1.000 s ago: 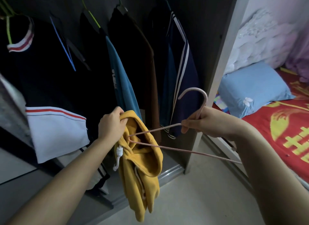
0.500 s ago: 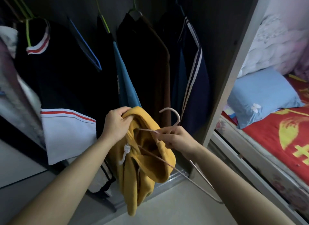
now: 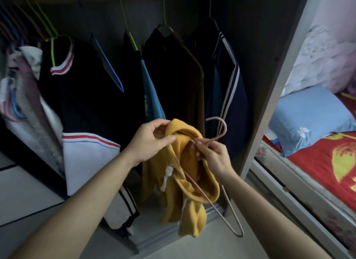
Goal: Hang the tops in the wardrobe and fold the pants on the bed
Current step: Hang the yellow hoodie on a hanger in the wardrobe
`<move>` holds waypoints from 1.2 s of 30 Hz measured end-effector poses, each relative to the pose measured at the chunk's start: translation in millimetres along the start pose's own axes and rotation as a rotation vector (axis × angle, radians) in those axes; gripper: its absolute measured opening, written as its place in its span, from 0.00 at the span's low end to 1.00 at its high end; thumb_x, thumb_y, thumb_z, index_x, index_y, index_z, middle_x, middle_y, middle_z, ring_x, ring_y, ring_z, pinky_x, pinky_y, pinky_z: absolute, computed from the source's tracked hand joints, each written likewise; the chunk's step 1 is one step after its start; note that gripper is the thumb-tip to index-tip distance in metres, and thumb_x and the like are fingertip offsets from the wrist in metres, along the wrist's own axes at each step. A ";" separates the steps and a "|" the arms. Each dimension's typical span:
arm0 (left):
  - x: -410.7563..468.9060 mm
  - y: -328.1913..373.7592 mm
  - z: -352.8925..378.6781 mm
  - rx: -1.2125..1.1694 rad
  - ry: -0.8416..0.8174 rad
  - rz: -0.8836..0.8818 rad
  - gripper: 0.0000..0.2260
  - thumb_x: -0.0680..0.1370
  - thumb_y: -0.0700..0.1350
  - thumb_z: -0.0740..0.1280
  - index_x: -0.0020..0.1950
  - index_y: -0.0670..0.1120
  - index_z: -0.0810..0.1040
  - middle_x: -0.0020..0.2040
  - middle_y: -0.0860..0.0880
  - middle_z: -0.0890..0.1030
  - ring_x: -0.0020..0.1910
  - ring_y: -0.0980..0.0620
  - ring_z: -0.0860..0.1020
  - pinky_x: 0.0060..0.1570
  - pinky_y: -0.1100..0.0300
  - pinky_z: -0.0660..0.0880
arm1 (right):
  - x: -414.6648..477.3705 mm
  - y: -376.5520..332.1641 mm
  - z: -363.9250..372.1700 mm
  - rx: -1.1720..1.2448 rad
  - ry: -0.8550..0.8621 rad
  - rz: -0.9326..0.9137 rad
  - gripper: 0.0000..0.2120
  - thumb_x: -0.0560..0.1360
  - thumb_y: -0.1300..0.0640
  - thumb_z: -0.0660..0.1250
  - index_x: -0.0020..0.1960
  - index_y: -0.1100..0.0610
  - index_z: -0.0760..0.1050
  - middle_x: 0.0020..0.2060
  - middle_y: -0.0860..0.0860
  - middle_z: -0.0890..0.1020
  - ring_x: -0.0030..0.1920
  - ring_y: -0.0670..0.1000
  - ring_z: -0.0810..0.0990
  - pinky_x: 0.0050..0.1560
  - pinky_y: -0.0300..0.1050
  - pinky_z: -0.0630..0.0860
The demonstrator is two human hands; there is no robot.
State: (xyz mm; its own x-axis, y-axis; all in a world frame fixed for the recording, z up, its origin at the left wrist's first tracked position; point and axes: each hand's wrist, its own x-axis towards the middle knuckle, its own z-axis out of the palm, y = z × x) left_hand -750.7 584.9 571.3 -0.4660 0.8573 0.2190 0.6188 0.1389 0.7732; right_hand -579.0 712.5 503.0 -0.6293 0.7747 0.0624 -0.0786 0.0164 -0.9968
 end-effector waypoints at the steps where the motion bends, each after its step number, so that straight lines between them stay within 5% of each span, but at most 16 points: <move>1: 2.2 -8.3 -7.9 0.112 -0.045 0.001 0.26 0.71 0.64 0.71 0.67 0.58 0.74 0.64 0.55 0.74 0.64 0.56 0.73 0.63 0.52 0.74 | 1.9 -6.6 -7.6 0.006 -0.009 -0.027 0.10 0.81 0.58 0.64 0.52 0.59 0.84 0.42 0.54 0.85 0.41 0.53 0.82 0.52 0.51 0.80; 5: 18.1 -32.3 -26.9 0.610 -0.067 0.082 0.40 0.70 0.76 0.49 0.78 0.58 0.59 0.79 0.55 0.56 0.79 0.55 0.46 0.76 0.46 0.44 | 6.3 -25.7 -29.1 -0.064 -0.100 -0.117 0.10 0.82 0.58 0.62 0.54 0.56 0.83 0.45 0.55 0.86 0.46 0.59 0.82 0.45 0.47 0.78; 7: 22.3 -32.3 -25.2 0.800 -0.148 0.134 0.39 0.72 0.76 0.46 0.78 0.58 0.57 0.78 0.53 0.59 0.79 0.54 0.47 0.76 0.45 0.39 | 7.7 -35.1 -33.4 -0.099 -0.150 -0.173 0.10 0.82 0.59 0.62 0.56 0.57 0.82 0.44 0.56 0.86 0.43 0.55 0.83 0.42 0.44 0.78; 10: 19.0 -15.2 -12.1 0.765 -0.196 0.046 0.30 0.75 0.70 0.57 0.71 0.57 0.67 0.65 0.52 0.72 0.70 0.46 0.65 0.68 0.51 0.58 | 8.3 -48.2 -37.4 -0.118 -0.194 -0.300 0.09 0.82 0.61 0.63 0.59 0.60 0.79 0.42 0.57 0.86 0.38 0.50 0.83 0.36 0.40 0.77; 12: 16.8 3.1 4.6 0.693 -0.152 0.027 0.29 0.74 0.67 0.63 0.70 0.54 0.69 0.64 0.52 0.73 0.66 0.46 0.69 0.60 0.54 0.63 | 8.3 -52.3 -37.5 -0.138 -0.188 -0.352 0.09 0.81 0.62 0.63 0.60 0.60 0.77 0.42 0.56 0.86 0.40 0.48 0.84 0.36 0.39 0.77; 15: 19.8 20.6 27.7 0.623 -0.137 0.053 0.31 0.70 0.71 0.63 0.66 0.54 0.72 0.63 0.53 0.76 0.63 0.49 0.72 0.62 0.53 0.63 | 7.7 -47.7 -31.0 -0.256 -0.104 -0.342 0.07 0.82 0.58 0.63 0.59 0.51 0.76 0.44 0.50 0.84 0.43 0.47 0.84 0.41 0.45 0.81; 18: 27.8 24.0 38.3 0.519 -0.082 0.051 0.22 0.68 0.69 0.57 0.54 0.59 0.74 0.55 0.55 0.79 0.57 0.51 0.75 0.56 0.55 0.61 | 11.5 -45.1 -31.6 -0.422 -0.024 -0.389 0.07 0.82 0.51 0.62 0.59 0.48 0.73 0.46 0.44 0.82 0.47 0.45 0.82 0.48 0.52 0.82; 23: 31.3 26.0 42.6 0.552 0.179 0.082 0.13 0.77 0.56 0.64 0.59 0.54 0.78 0.55 0.51 0.80 0.57 0.48 0.76 0.53 0.54 0.60 | 10.0 -29.6 -41.3 -0.703 0.305 -0.425 0.21 0.77 0.39 0.65 0.65 0.48 0.69 0.59 0.44 0.72 0.58 0.43 0.71 0.58 0.44 0.73; 26: 31.2 22.1 29.4 0.438 0.233 -0.020 0.21 0.73 0.62 0.56 0.56 0.53 0.78 0.53 0.51 0.81 0.55 0.47 0.77 0.56 0.52 0.61 | -6.0 -5.7 -41.4 -0.712 0.529 -0.399 0.14 0.76 0.41 0.68 0.53 0.49 0.70 0.49 0.44 0.72 0.47 0.44 0.73 0.46 0.42 0.75; 29: 24.6 24.7 22.0 0.354 0.252 -0.050 0.29 0.71 0.72 0.51 0.52 0.52 0.77 0.50 0.51 0.81 0.53 0.48 0.76 0.61 0.48 0.64 | -15.9 23.7 -40.2 -0.524 0.407 -0.117 0.15 0.75 0.39 0.67 0.48 0.49 0.70 0.43 0.46 0.77 0.40 0.47 0.77 0.38 0.40 0.76; 31: 17.0 29.2 22.0 0.330 0.283 -0.080 0.30 0.67 0.78 0.57 0.47 0.54 0.77 0.46 0.54 0.81 0.51 0.50 0.77 0.62 0.46 0.69 | -15.4 50.9 -40.4 -0.457 0.388 0.173 0.28 0.72 0.35 0.70 0.63 0.51 0.69 0.59 0.51 0.76 0.52 0.48 0.78 0.49 0.45 0.78; 33: 11.4 31.6 25.2 0.269 0.316 -0.115 0.28 0.64 0.78 0.62 0.44 0.55 0.79 0.42 0.56 0.81 0.48 0.52 0.79 0.58 0.46 0.75 | -11.0 77.6 -38.9 -0.381 0.382 0.510 0.50 0.65 0.32 0.74 0.77 0.52 0.56 0.73 0.56 0.64 0.67 0.57 0.70 0.64 0.58 0.73; 36: 2.2 31.9 31.8 0.170 0.342 -0.134 0.24 0.68 0.74 0.65 0.43 0.55 0.81 0.40 0.56 0.82 0.44 0.54 0.81 0.51 0.48 0.79 | -11.0 95.9 -35.2 -0.003 0.216 0.909 0.60 0.58 0.33 0.79 0.79 0.55 0.54 0.74 0.59 0.65 0.71 0.64 0.68 0.65 0.63 0.71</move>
State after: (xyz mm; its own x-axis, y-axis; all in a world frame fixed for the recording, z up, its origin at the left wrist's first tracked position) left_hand -711.9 607.0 577.5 -0.7158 0.6153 0.3303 0.6203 0.3429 0.7055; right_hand -552.4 727.8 405.0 -0.2909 0.5918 -0.7518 0.3759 -0.6519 -0.6586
